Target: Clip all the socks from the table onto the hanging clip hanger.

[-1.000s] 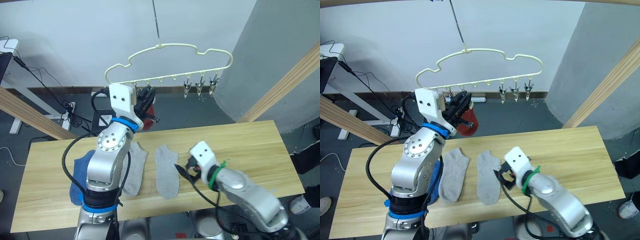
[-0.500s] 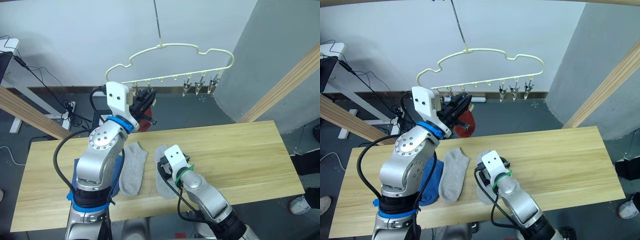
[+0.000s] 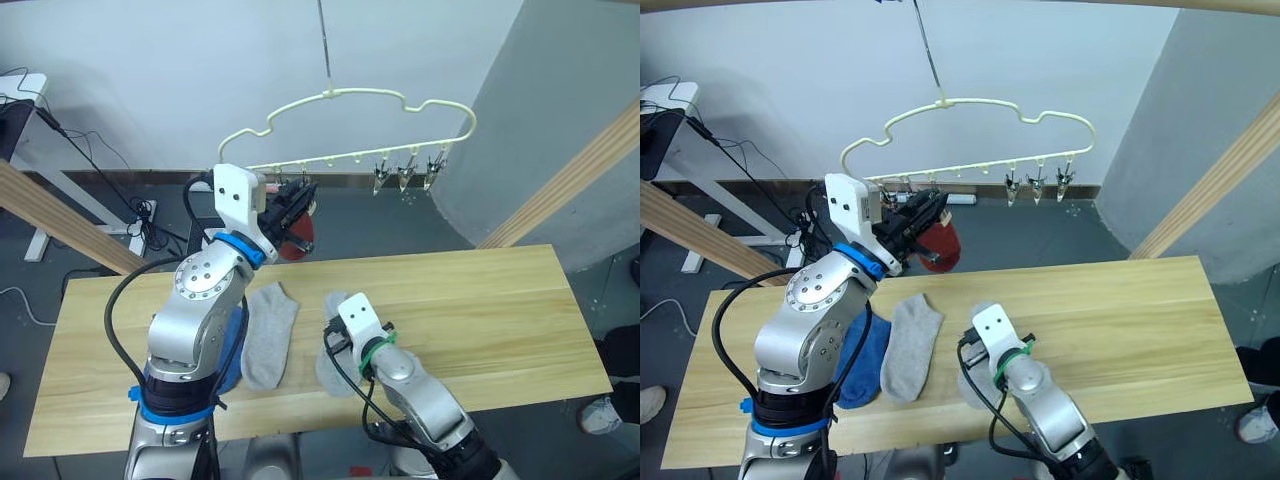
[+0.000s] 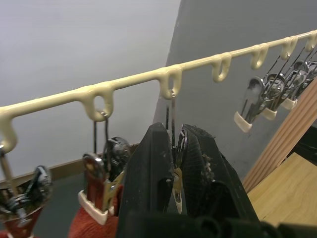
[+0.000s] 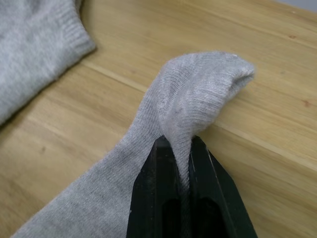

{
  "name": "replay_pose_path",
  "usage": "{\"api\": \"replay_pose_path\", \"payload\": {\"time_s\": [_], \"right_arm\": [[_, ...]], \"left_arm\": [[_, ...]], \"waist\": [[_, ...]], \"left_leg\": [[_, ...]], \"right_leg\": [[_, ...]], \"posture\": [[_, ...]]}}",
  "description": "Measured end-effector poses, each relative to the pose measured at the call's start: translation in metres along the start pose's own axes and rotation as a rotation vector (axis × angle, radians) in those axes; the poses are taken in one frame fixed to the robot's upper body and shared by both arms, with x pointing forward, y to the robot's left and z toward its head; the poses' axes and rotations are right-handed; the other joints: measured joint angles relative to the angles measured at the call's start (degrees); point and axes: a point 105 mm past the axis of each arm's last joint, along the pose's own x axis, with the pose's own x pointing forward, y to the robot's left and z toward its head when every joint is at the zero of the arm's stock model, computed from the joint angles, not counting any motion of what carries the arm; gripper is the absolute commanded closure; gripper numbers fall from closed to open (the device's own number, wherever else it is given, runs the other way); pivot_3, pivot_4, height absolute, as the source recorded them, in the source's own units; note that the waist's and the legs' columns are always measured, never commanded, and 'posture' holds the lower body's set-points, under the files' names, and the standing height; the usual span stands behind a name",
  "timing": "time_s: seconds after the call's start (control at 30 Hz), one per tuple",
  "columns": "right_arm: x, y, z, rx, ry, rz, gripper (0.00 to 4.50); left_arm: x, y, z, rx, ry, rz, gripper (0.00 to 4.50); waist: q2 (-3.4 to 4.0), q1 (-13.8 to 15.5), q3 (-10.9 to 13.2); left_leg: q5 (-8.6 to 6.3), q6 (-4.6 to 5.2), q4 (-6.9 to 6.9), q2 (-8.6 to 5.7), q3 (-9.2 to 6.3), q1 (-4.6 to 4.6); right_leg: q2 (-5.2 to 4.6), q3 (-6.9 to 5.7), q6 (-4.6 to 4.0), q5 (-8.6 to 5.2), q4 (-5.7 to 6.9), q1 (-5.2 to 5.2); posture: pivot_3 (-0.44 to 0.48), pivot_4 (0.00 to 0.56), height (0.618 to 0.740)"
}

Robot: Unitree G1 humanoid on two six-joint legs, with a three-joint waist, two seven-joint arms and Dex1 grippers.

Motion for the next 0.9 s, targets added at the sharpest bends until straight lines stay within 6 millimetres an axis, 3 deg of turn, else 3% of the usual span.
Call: {"api": "replay_pose_path", "payload": {"time_s": [0.13, 0.3, 0.43, 0.63, 0.9], "right_arm": [[-0.019, -0.025, 0.003, -0.127, -0.01, 0.05, 4.5], [-0.037, -0.046, 0.062, -0.297, -0.198, 0.119, 4.5], [-0.044, -0.051, 0.087, -0.401, -0.281, 0.187, 4.5], [-0.044, -0.053, 0.105, -0.465, -0.339, 0.243, 4.5], [-0.037, -0.049, 0.113, -0.488, -0.382, 0.28, 4.5]], "left_arm": [[0.0, 0.0, 0.002, -0.038, -0.006, -0.049, 4.31], [0.002, 0.0, 0.008, -0.101, -0.009, -0.096, 4.31], [0.002, 0.0, 0.01, -0.154, 0.008, -0.126, 4.31], [0.003, -0.001, 0.014, -0.205, 0.024, -0.158, 4.31], [0.003, -0.005, 0.014, -0.264, 0.042, -0.177, 4.31]], "waist": [[0.09, 0.0, 0.1], [0.09, -0.4, 0.1], [0.12, -0.3, 0.1], [0.12, -0.2, 0.1], [0.13, -0.2, 0.1]], "left_leg": [[0.0, 0.01, 0.01, -0.06, 0.06, -0.09], [0.0, 0.01, -0.05, 0.04, 0.05, -0.08], [0.0, 0.01, -0.05, 0.04, 0.05, -0.11], [0.0, 0.01, -0.02, 0.0, 0.04, -0.13], [0.0, 0.0, -0.02, 0.01, 0.01, -0.13]], "right_leg": [[-0.03, 0.05, 0.11, 0.06, -0.17, 0.0], [0.28, -0.11, 0.03, 0.1, -0.15, -0.04], [0.25, -0.07, 0.02, 0.1, -0.2, -0.04], [0.11, 0.01, 0.02, 0.1, -0.23, -0.04], [0.12, 0.0, 0.02, 0.1, -0.22, -0.06]], "posture": [[-0.262, 0.364, 0.74], [-0.266, 0.368, 0.74], [-0.266, 0.368, 0.74], [-0.266, 0.368, 0.74], [-0.266, 0.368, 0.74]]}}
